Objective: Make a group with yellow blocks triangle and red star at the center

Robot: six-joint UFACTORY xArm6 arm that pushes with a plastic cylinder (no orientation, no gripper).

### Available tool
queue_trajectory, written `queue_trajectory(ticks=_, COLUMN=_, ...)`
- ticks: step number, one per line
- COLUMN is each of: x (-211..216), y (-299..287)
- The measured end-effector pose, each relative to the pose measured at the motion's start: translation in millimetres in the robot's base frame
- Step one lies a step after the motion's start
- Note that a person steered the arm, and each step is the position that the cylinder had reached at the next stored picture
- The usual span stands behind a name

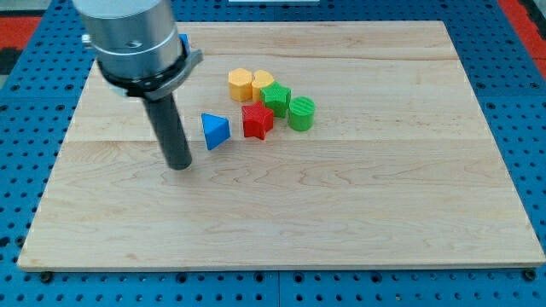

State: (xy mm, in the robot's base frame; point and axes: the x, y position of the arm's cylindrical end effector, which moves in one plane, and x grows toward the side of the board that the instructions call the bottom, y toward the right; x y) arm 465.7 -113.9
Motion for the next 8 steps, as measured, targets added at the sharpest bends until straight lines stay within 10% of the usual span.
queue_trajectory(ticks=1, x=-72, y=7)
queue_trajectory(ticks=4, x=23, y=22)
queue_trajectory(ticks=5, x=-42, y=26)
queue_trajectory(ticks=8, x=-51, y=34)
